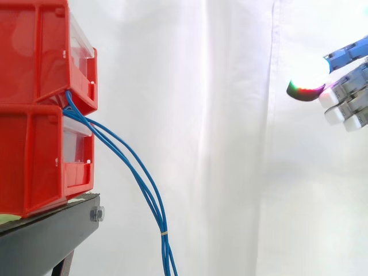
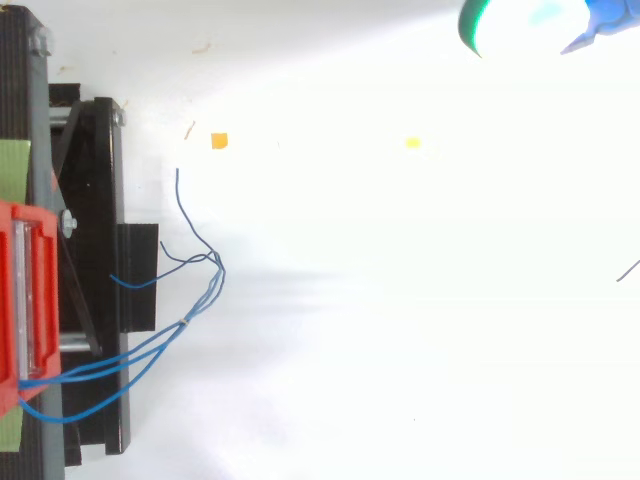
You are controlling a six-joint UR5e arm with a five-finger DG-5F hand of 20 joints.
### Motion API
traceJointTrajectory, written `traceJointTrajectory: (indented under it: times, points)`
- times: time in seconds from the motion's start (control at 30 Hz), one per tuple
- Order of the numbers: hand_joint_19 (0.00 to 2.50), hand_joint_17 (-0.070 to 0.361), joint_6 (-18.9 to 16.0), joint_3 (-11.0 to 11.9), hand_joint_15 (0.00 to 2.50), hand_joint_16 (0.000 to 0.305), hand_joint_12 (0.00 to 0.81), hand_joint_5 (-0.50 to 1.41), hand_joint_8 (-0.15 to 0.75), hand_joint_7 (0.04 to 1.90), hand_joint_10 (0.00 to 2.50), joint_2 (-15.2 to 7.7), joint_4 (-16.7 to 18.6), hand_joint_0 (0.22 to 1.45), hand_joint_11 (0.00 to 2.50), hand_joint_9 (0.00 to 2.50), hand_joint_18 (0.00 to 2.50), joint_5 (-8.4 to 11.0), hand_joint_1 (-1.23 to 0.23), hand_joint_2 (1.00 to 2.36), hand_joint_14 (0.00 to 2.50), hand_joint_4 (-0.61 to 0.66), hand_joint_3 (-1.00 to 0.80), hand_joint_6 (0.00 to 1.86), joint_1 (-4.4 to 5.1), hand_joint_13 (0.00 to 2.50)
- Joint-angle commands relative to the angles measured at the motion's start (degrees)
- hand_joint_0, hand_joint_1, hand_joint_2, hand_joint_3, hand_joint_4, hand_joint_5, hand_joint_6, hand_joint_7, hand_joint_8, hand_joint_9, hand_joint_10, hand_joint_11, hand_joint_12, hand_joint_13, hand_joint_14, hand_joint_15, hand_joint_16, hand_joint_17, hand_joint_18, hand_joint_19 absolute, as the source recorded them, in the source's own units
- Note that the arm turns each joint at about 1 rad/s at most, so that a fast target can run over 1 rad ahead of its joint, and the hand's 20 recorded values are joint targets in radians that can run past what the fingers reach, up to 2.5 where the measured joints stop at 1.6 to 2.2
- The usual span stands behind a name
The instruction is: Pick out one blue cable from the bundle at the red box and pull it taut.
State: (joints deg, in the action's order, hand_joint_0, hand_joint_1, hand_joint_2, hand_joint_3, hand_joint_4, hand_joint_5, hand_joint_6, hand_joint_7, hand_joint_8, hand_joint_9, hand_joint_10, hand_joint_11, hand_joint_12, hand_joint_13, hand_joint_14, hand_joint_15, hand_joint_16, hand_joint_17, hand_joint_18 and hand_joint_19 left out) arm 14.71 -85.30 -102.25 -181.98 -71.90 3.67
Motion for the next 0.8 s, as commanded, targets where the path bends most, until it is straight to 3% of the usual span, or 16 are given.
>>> traceJointTrajectory:
  times: [0.0,0.1,0.2,0.3,0.4,0.53,0.57,0.63,0.67,0.77]
  points:
    - [0.46,0.103,6.4,-0.1,0.18,0.046,0.351,-0.15,0.219,0.7,0.0,-1.5,4.5,0.58,0.0,0.62,0.32,0.35,-0.6,1.0,0.01,0.24,-0.43,0.5,0.46,0.54]
    - [0.46,0.103,5.7,-0.1,0.18,0.046,0.358,-0.15,0.226,0.71,0.0,-4.7,8.6,0.58,0.0,0.64,0.33,0.18,-0.6,1.01,0.01,0.25,-0.43,0.5,0.64,0.55]
    - [0.47,0.104,5.3,-0.1,0.19,0.046,0.36,-0.15,0.23,0.71,0.0,-6.4,9.9,0.58,0.0,0.65,0.35,0.0,-0.6,1.01,0.01,0.25,-0.43,0.5,0.81,0.56]
    - [0.47,0.105,5.2,-0.1,0.19,0.046,0.36,-0.15,0.235,0.71,0.0,-9.7,12.8,0.58,0.0,0.65,0.35,-0.26,-0.6,1.01,0.01,0.26,-0.43,0.5,1.43,0.56]
    - [0.47,0.105,5.2,-0.1,0.2,0.047,0.363,-0.15,0.238,0.71,0.0,-13.8,17.9,0.58,0.0,0.65,0.36,-2.02,-0.6,1.01,0.01,0.26,-0.42,0.5,2.04,0.56]
    - [0.48,0.104,5.2,-0.1,0.2,0.046,0.366,-0.15,0.243,0.72,0.0,-16.0,21.0,0.58,0.0,0.67,0.38,-2.55,-0.6,1.0,0.01,0.26,-0.42,0.5,2.39,0.58]
    - [0.48,0.104,5.2,-0.1,0.2,0.046,0.366,-0.15,0.242,0.72,0.0,-17.5,23.7,0.58,0.0,0.68,0.38,-2.72,-0.6,1.01,0.01,0.26,-0.42,0.5,2.57,0.58]
    - [0.48,0.105,5.2,-0.1,0.2,0.047,0.365,-0.15,0.244,0.72,0.0,-18.4,26.3,0.58,0.0,0.68,0.39,-2.63,-0.6,1.01,0.01,0.27,-0.42,0.5,2.75,0.59]
    - [0.48,0.105,5.8,-0.1,0.21,0.047,0.366,-0.15,0.246,0.72,0.0,-19.2,29.5,0.58,0.0,0.68,0.4,-2.55,-0.6,1.01,0.01,0.26,-0.42,0.5,3.27,0.59]
    - [0.5,0.106,6.6,-0.1,0.22,0.047,0.367,-0.15,0.249,0.72,0.0,-20.3,30.5,0.58,0.0,0.71,0.42,-2.63,-0.6,1.01,0.01,0.27,-0.42,0.5,3.63,0.61]
